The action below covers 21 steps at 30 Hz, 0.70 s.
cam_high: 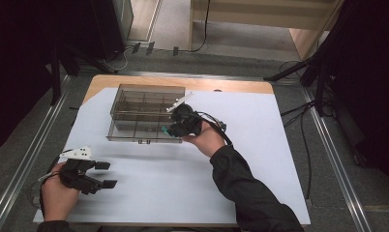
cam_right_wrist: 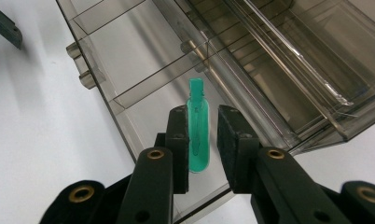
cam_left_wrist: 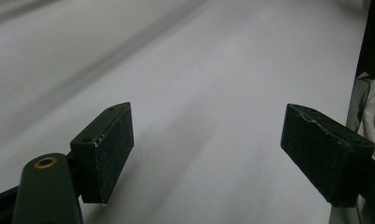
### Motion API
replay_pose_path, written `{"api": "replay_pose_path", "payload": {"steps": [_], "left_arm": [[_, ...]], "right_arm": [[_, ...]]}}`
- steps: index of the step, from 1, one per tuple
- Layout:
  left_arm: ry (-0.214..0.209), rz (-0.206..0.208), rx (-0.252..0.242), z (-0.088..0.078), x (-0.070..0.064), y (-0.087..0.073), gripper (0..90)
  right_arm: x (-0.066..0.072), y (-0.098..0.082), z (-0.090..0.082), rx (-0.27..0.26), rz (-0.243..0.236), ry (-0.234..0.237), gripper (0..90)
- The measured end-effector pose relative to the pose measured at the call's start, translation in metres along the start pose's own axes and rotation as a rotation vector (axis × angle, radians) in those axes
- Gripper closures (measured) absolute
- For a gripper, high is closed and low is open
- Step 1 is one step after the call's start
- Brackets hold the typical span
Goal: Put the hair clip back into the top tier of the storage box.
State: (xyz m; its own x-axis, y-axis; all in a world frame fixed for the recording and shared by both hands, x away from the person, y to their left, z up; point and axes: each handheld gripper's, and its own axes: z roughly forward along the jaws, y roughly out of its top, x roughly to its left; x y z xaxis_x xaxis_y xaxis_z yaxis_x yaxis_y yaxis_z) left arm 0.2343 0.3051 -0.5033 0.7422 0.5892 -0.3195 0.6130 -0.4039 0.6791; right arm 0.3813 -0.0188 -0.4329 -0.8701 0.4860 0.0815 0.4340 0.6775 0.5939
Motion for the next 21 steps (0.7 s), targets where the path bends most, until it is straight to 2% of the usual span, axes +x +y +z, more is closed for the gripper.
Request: {"api": "replay_pose_path", "payload": {"steps": [7, 15, 17, 21], "left_arm": [[-0.002, 0.001, 0.000, 0.000, 0.000, 0.000, 18.1], [-0.006, 0.006, 0.000, 0.001, 0.001, 0.001, 18.1], [-0.006, 0.006, 0.000, 0.002, 0.001, 0.002, 18.1], [-0.012, 0.006, 0.002, 0.003, 0.001, 0.004, 18.1]], "right_arm": [[0.000, 0.000, -0.002, -0.010, 0.004, -0.002, 72.0], [-0.001, 0.001, -0.010, -0.043, -0.005, 0.002, 61.4], [-0.002, 0.000, -0.016, -0.073, -0.004, 0.006, 55.4], [-0.005, -0.001, -0.023, -0.095, -0.007, 0.009, 51.1]]}}
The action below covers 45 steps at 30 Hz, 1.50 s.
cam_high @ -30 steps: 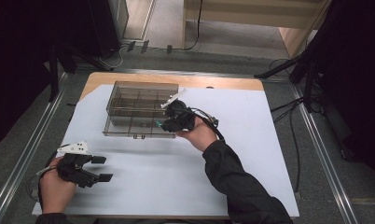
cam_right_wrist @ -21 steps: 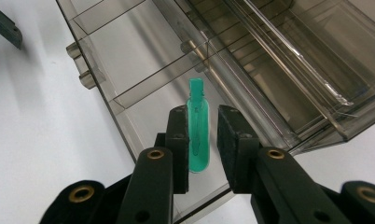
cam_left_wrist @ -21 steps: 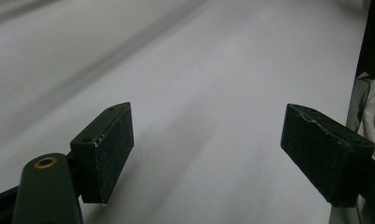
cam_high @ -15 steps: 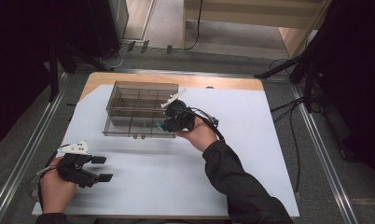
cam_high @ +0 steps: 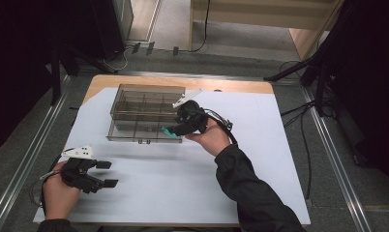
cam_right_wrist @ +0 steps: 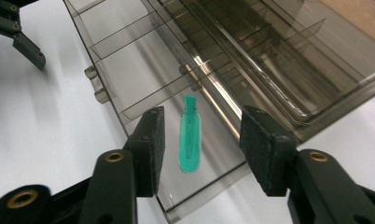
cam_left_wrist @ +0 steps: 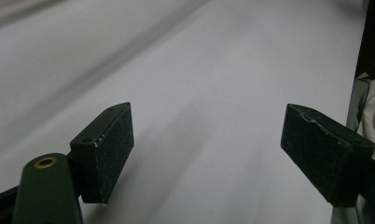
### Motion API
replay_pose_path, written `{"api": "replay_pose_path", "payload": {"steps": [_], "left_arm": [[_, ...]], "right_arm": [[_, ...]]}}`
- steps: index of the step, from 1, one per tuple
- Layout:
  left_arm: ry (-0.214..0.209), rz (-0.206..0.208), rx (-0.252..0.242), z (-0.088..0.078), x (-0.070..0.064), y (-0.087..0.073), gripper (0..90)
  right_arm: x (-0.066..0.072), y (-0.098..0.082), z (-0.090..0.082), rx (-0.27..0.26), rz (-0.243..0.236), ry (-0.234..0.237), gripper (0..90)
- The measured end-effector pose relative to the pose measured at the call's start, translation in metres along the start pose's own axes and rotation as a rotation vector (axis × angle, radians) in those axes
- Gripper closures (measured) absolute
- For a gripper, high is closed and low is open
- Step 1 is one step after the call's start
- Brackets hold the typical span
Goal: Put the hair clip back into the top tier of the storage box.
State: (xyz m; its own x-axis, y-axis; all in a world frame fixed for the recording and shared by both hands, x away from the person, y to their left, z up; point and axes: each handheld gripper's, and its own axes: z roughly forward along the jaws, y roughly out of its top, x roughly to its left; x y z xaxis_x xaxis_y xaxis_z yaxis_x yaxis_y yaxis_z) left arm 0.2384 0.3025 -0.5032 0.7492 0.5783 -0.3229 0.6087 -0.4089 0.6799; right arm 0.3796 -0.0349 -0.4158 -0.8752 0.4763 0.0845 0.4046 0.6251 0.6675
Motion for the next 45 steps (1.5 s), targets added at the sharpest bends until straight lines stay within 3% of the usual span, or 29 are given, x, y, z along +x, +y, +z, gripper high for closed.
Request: {"api": "replay_pose_path", "payload": {"steps": [5, 9, 17, 32, 39, 45], "left_arm": [[-0.002, 0.005, 0.002, 0.001, 0.001, 0.002, 18.1], [-0.012, 0.005, 0.004, 0.003, 0.003, 0.004, 18.1], [-0.014, 0.003, 0.009, 0.007, 0.005, 0.008, 18.1], [-0.029, 0.015, 0.009, 0.012, 0.007, 0.015, 18.0], [-0.032, 0.006, 0.021, 0.015, 0.010, 0.018, 18.0], [-0.039, 0.009, 0.025, 0.017, 0.011, 0.019, 18.0]], "right_arm": [[-0.006, -0.002, -0.008, -0.018, 0.022, 0.000, 47.4], [-0.008, -0.004, -0.011, -0.036, 0.023, -0.028, 42.4], [-0.011, -0.008, -0.016, -0.012, 0.034, -0.060, 33.4], [-0.020, -0.017, -0.031, -0.039, 0.064, -0.088, 29.7], [-0.026, -0.024, -0.034, -0.039, 0.051, -0.069, 25.1], [-0.036, -0.032, -0.038, -0.036, 0.082, -0.094, 25.2]]}}
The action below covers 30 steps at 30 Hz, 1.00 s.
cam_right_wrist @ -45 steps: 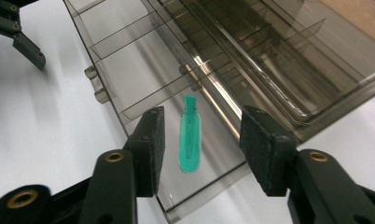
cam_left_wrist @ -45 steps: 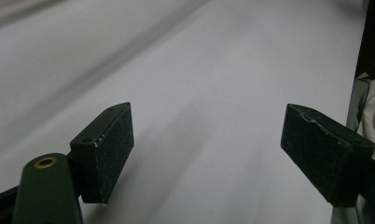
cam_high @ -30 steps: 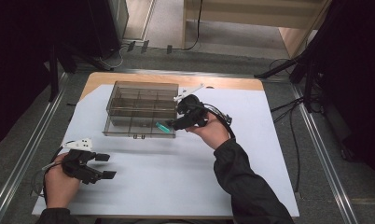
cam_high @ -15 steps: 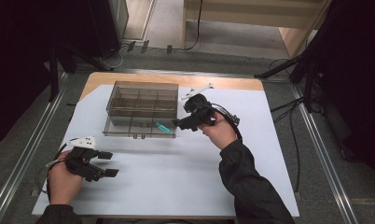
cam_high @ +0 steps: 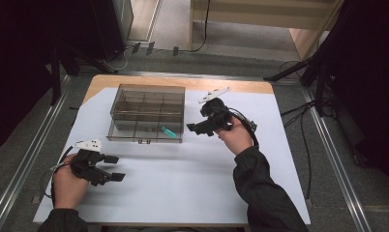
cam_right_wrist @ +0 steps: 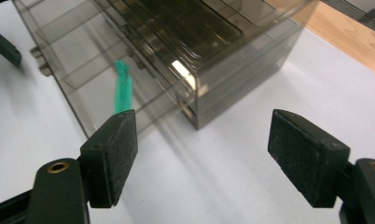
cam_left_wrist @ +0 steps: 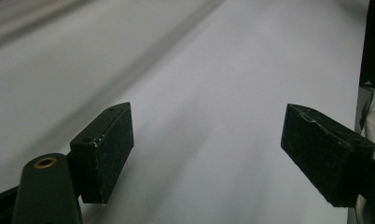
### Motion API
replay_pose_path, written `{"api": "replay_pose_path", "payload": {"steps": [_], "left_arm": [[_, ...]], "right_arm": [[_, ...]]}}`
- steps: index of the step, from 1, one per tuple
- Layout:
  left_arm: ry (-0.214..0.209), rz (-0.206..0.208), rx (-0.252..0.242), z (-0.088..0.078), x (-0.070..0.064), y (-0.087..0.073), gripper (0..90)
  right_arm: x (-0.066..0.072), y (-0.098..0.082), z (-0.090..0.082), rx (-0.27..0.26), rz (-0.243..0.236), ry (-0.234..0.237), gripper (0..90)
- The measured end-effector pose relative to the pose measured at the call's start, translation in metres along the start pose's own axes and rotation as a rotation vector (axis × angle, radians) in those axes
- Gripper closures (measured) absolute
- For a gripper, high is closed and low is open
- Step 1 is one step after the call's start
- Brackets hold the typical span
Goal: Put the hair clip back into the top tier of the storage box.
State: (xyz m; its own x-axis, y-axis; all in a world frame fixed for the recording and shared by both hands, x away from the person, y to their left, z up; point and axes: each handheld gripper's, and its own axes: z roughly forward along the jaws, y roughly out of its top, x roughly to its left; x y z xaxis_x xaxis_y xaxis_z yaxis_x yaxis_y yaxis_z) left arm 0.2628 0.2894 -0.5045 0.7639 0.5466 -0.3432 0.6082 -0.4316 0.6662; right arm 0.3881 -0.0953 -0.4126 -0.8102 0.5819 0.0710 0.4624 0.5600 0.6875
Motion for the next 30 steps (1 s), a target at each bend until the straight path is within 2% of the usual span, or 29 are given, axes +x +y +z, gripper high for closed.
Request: {"api": "replay_pose_path", "payload": {"steps": [17, 21, 27, 30], "left_arm": [[-0.005, -0.013, -0.007, 0.002, 0.002, 0.001, 18.0], [-0.002, -0.013, -0.006, 0.002, 0.002, 0.001, 18.0], [-0.004, -0.011, -0.005, 0.002, 0.002, 0.001, 18.0], [-0.003, -0.013, -0.005, 0.002, 0.002, 0.001, 18.0]], "right_arm": [[-0.033, -0.026, 0.002, 0.025, 0.063, -0.041, 25.4], [-0.035, -0.029, 0.004, 0.028, 0.074, -0.040, 25.4], [-0.043, -0.037, 0.012, 0.073, 0.059, -0.041, 25.2], [-0.046, -0.041, 0.014, 0.076, 0.079, -0.041, 25.2]]}}
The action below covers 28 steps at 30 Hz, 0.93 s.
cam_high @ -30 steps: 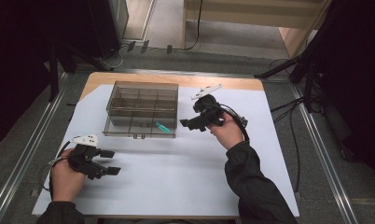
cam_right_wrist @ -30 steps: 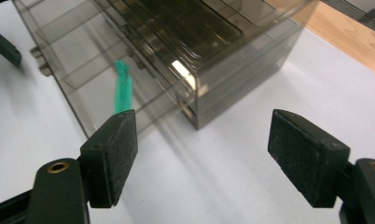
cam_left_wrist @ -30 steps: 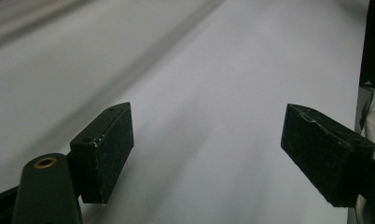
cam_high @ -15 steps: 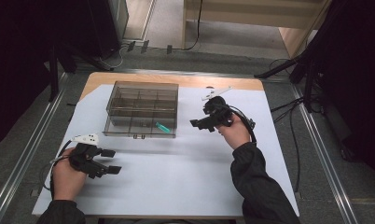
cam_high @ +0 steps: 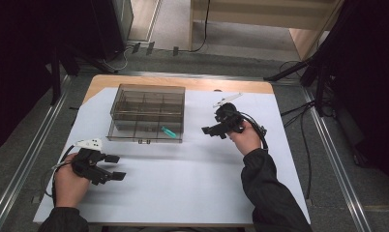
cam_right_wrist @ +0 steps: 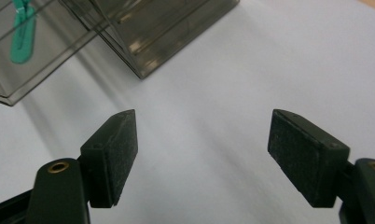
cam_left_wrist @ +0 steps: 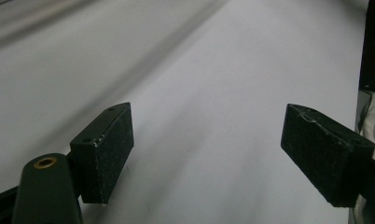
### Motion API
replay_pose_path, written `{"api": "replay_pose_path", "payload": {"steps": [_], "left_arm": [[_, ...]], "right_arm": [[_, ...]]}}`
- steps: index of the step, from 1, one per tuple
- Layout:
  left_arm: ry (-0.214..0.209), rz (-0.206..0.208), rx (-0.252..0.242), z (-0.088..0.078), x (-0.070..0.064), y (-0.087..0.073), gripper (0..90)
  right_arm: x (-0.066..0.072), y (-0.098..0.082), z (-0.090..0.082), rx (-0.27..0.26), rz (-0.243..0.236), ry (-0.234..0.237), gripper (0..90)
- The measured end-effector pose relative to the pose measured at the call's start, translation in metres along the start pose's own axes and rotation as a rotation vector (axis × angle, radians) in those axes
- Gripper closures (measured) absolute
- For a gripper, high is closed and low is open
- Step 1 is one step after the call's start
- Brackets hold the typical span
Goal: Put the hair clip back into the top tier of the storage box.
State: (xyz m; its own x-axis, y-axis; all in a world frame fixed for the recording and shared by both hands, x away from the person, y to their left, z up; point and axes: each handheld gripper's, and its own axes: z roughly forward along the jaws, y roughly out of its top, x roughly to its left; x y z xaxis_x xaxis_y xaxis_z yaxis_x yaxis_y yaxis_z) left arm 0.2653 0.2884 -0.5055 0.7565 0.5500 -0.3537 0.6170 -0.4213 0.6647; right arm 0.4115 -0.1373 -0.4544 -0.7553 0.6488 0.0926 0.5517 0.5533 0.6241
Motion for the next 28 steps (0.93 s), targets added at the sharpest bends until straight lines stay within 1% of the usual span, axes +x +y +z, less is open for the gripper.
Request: {"api": "replay_pose_path", "payload": {"steps": [1, 2, 10, 11, 12, 17, 24, 28], "left_arm": [[0.001, 0.001, 0.001, 0.000, 0.000, 0.000, 18.0], [0.001, 0.001, 0.000, 0.000, 0.000, 0.000, 18.1], [0.001, 0.001, 0.000, 0.000, 0.000, 0.000, 18.0], [0.001, 0.001, 0.000, 0.000, 0.000, 0.000, 18.0], [0.001, 0.002, 0.000, 0.000, 0.000, 0.000, 18.0], [0.000, 0.002, 0.000, 0.000, 0.000, 0.000, 18.0], [0.000, 0.001, 0.000, 0.000, 0.000, 0.000, 18.0], [-0.002, -0.001, -0.002, 0.000, 0.000, 0.000, 18.0]], "right_arm": [[-0.002, -0.001, 0.001, 0.004, 0.007, 0.000, 25.2], [-0.003, -0.002, 0.002, 0.004, 0.004, -0.001, 25.2], [-0.014, -0.011, 0.005, 0.016, 0.023, -0.012, 25.2], [-0.014, -0.012, 0.006, 0.023, 0.032, -0.016, 25.3], [-0.015, -0.012, 0.006, 0.021, 0.026, -0.015, 25.2], [-0.017, -0.014, 0.007, 0.032, 0.035, -0.019, 25.3], [-0.019, -0.015, 0.007, 0.027, 0.027, -0.021, 25.3], [-0.019, -0.015, 0.007, 0.033, 0.033, -0.023, 25.3]]}}
